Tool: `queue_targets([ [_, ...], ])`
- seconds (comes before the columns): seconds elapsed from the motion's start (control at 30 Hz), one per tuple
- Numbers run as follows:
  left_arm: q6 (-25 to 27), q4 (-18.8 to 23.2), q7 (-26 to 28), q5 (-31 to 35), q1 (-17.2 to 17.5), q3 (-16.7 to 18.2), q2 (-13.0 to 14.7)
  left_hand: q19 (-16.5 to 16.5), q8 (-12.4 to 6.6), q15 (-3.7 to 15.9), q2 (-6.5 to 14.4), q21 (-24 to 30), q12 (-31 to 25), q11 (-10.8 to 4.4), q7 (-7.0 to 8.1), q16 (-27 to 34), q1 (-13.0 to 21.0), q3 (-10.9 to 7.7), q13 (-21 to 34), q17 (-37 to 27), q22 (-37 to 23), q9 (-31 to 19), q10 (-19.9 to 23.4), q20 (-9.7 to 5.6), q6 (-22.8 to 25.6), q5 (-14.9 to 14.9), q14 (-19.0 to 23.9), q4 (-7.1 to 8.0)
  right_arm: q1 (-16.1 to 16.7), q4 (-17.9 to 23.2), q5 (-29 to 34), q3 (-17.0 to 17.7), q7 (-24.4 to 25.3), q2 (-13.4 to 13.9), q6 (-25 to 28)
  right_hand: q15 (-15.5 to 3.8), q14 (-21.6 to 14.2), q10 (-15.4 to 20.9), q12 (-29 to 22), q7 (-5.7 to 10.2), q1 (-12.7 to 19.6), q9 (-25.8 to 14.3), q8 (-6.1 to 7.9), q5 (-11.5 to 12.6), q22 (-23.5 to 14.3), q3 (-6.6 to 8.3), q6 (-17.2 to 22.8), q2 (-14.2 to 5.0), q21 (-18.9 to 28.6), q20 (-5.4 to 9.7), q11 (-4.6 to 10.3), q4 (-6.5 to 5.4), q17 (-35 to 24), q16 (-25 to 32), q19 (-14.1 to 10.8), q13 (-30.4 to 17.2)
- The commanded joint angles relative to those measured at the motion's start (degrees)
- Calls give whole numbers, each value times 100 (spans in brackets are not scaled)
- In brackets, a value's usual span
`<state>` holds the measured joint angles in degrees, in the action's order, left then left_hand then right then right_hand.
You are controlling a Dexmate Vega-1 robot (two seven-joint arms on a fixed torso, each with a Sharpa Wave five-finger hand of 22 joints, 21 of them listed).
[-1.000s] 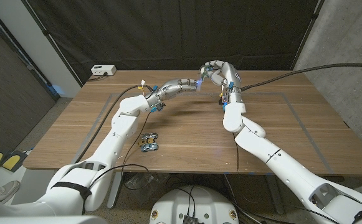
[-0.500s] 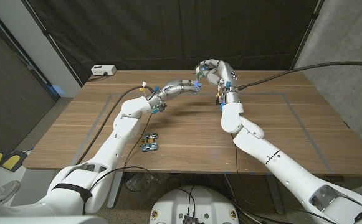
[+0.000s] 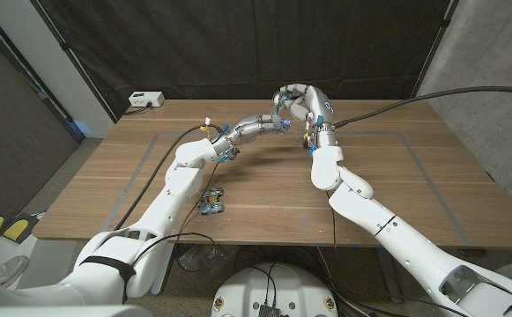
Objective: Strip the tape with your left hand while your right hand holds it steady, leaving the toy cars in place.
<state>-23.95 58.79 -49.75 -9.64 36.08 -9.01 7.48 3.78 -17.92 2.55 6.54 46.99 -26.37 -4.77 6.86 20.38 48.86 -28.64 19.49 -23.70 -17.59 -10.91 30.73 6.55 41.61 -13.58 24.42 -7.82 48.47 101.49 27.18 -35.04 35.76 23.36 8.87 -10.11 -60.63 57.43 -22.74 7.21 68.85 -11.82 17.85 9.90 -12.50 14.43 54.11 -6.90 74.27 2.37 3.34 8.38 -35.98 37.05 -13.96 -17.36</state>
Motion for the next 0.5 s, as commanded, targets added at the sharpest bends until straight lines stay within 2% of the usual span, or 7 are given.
queue_targets([
  [0.03,-26,-131,-303,-178,-14,190,-202,-63,-112,232,49,122,-195,-108,9,67,222,-18,112,-119,-42,9,168,47,532,142,66,-88,21,37,13,25,-54,-35,85,-345,-49,728,-407,145,4,-585,16,35,-1,16,395,-78,37,422,540,-12,-33,-13,14,-798],
  [0.17,-46,-79,-135,-183,59,281,-284,45,-243,359,92,289,-501,-207,-188,149,400,-16,250,-237,-27,11,554,26,1253,249,342,-105,5,1,-11,29,-42,-51,44,-345,-45,729,-403,151,4,-585,14,35,6,16,395,-77,48,425,542,-11,-34,-21,17,-807],
  [0.2,-54,-53,-67,-177,88,303,-305,105,-252,396,112,333,-580,-204,-224,186,419,-6,279,-275,-23,8,673,19,1330,260,415,-90,0,-2,-17,28,-55,-44,35,-345,-44,732,-403,150,4,-586,14,35,8,16,395,-76,51,426,534,-10,-34,-23,14,-809],
  [0.33,-156,49,286,-111,206,365,-374,201,-269,513,172,441,-747,-223,-552,296,580,-8,377,-389,-15,-42,829,-56,1475,275,618,-124,-10,-43,-136,54,-73,-45,-129,-346,-47,731,-398,155,2,-590,13,35,18,17,392,-76,64,429,537,-9,-40,-27,21,-821],
  [0.4,-266,180,685,22,322,384,-406,218,-301,613,210,512,-865,-117,-683,390,758,19,455,-527,-18,-119,912,-117,1556,303,655,-173,-15,-69,-323,93,-162,-16,-349,-345,-54,738,-397,153,1,-591,12,35,25,18,392,-75,73,430,534,-9,-48,-24,19,-829],
  [0.5,-351,327,1057,172,414,338,-371,253,-344,679,214,654,-1027,-85,-817,577,1017,99,584,-782,-37,-228,966,-206,1666,362,721,-213,-20,-123,-646,163,-320,4,-652,-346,-59,746,-394,147,-2,-589,11,35,37,18,400,-75,89,439,530,-9,-48,-33,21,-843],
])
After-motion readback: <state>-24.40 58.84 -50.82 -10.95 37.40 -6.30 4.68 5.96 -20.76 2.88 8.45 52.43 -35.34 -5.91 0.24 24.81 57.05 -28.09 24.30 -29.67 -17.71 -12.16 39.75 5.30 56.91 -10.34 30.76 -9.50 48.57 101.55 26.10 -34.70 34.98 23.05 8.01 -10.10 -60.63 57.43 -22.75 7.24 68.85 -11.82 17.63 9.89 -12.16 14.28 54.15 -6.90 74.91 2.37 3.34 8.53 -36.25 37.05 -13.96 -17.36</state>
